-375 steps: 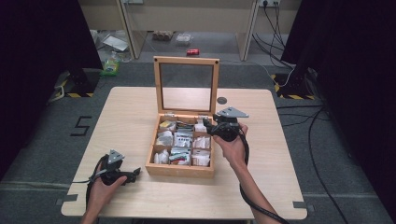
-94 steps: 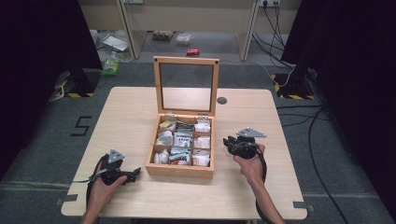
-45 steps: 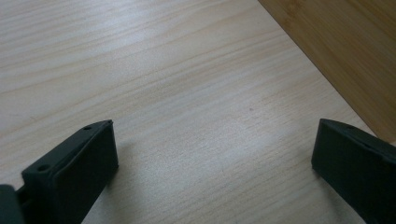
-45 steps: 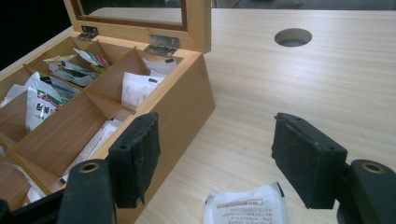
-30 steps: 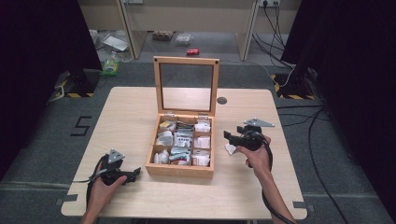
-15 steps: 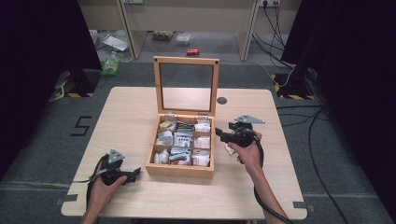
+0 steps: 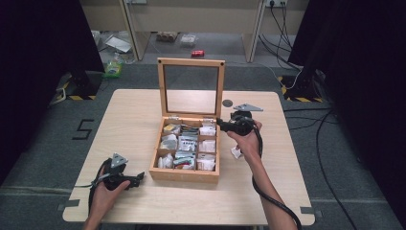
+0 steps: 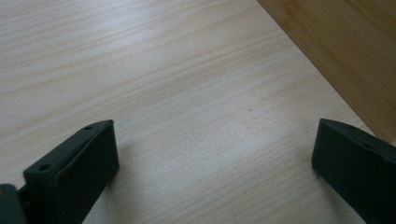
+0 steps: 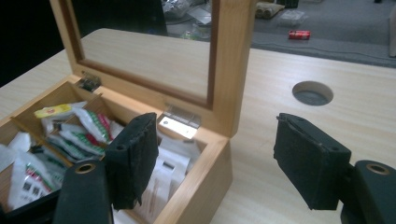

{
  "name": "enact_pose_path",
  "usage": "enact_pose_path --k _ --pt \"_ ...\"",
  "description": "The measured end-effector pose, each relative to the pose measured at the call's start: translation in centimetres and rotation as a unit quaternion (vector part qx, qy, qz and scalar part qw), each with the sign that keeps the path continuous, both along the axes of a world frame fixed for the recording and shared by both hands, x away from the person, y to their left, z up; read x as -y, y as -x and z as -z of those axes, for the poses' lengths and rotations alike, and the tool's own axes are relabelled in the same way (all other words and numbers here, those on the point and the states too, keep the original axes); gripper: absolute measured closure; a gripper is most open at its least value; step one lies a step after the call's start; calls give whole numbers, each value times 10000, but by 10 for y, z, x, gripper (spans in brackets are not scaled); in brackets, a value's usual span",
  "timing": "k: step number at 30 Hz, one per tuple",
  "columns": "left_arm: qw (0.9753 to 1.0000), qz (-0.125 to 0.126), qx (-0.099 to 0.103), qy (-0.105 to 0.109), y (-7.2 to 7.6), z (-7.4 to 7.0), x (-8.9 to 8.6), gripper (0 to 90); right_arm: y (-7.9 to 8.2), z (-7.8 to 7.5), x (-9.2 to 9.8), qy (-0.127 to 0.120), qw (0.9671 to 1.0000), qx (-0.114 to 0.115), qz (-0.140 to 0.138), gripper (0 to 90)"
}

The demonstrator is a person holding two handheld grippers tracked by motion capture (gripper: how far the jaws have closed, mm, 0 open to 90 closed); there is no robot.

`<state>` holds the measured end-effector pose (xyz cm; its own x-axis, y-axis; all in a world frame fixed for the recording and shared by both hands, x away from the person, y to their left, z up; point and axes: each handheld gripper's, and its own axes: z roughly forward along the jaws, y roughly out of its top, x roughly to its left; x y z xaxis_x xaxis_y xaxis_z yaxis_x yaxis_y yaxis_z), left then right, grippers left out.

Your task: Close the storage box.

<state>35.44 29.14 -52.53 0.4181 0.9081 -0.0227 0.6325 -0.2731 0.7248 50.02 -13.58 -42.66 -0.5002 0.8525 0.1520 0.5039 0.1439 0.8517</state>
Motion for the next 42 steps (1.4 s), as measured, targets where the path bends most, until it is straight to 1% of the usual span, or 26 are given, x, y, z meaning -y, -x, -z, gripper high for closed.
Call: enact_pose_path --k 2,6,9,11,13,17,27,31,36,40,42 --pt "10000 -1 0 1 0 0 0 0 -5 -2 0 -15 10000 10 21 313" --pt "10000 1 1 1 0 0 0 0 -13 -4 0 34 10000 29 65 314" --pt "10000 0 2 1 0 0 0 0 -19 -4 -1 -26 10000 45 75 314" --pt "10000 0 2 0 0 0 0 0 -22 -3 -2 -14 10000 36 70 314" --pt "10000 2 0 0 0 0 0 0 -25 -2 -3 -62 9999 -5 93 315" --pt "10000 0 1 -1 0 0 0 0 -30 -3 -7 -85 9999 13 110 318" --pt "10000 -1 2 0 0 0 0 0 -41 -5 -16 -43 9999 107 78 328" --pt "10000 0 3 -1 0 0 0 0 -47 -5 -21 7 9999 99 77 340" --pt "10000 1 2 -4 0 0 0 0 -53 -6 -26 -28 9998 203 -47 361" --pt "10000 3 3 -8 0 0 0 0 -59 -7 -32 2 9997 174 -147 370" --pt "10000 5 3 -12 0 0 0 0 -61 -7 -35 -28 9997 177 -178 375"
